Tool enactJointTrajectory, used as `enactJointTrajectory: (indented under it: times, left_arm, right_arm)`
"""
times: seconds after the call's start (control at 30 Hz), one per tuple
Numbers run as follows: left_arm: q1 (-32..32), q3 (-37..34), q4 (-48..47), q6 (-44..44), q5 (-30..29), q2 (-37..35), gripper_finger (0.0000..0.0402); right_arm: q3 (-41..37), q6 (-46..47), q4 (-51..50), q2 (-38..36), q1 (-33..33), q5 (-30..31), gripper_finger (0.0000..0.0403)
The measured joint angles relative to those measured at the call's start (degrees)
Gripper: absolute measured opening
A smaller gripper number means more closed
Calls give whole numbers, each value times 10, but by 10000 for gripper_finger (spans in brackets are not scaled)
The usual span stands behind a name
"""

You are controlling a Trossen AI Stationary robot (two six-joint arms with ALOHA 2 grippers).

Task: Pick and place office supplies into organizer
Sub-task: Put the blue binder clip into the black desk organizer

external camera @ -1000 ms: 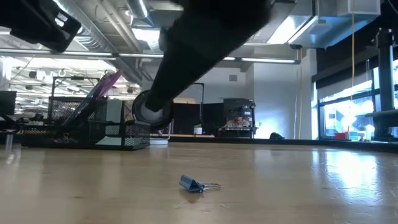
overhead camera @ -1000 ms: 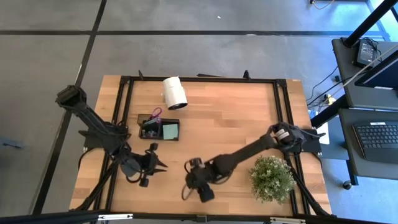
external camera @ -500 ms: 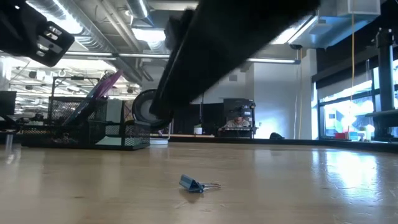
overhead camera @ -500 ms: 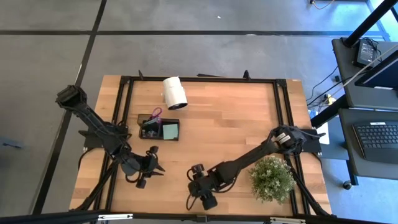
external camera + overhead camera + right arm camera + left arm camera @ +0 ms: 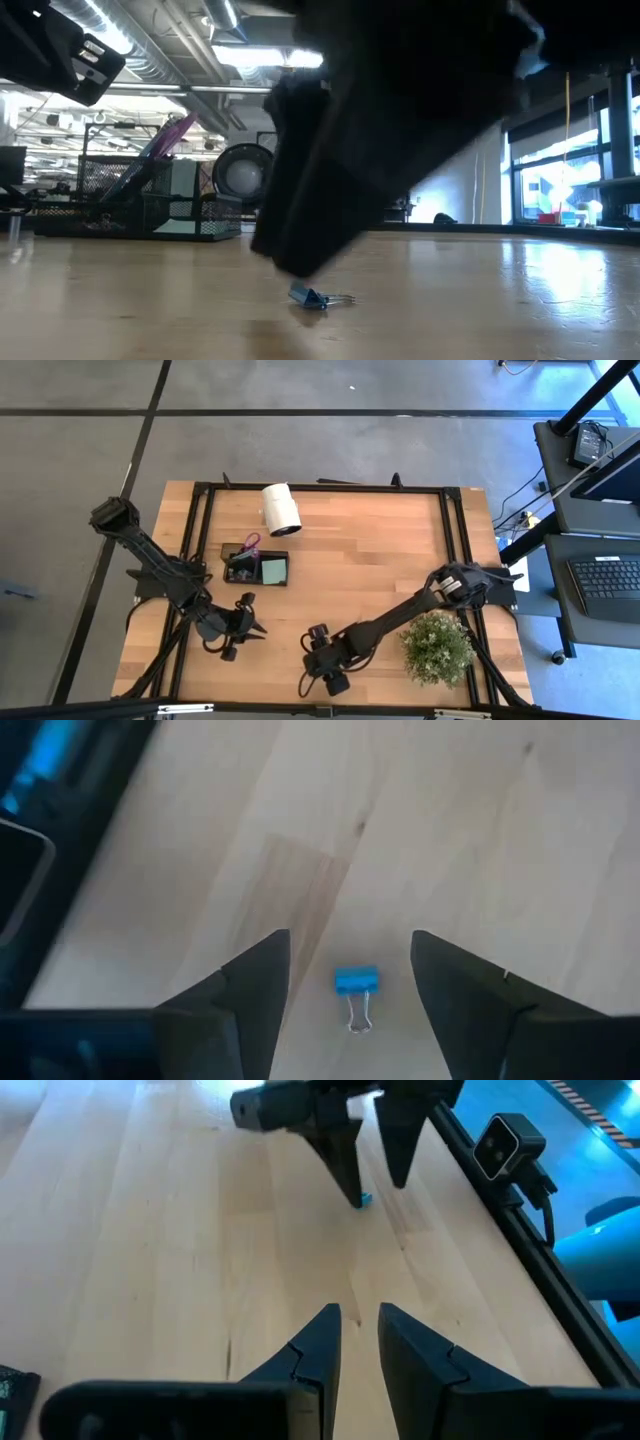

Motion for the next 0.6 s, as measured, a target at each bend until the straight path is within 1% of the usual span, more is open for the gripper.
enactJointTrajectory:
  times: [0.17,0.5,0.6]
  left_arm:
    - [0,0,0,-1,0,0,65]
    - [0,0,0,-1,0,0,65]
    - [0,0,0,-1,0,0,65]
  right_arm:
    - [0,1,-15,17,0,0,213]
    - [1,3,-31,17,-1,0,212]
    - [1,3,-35,17,-1,0,204]
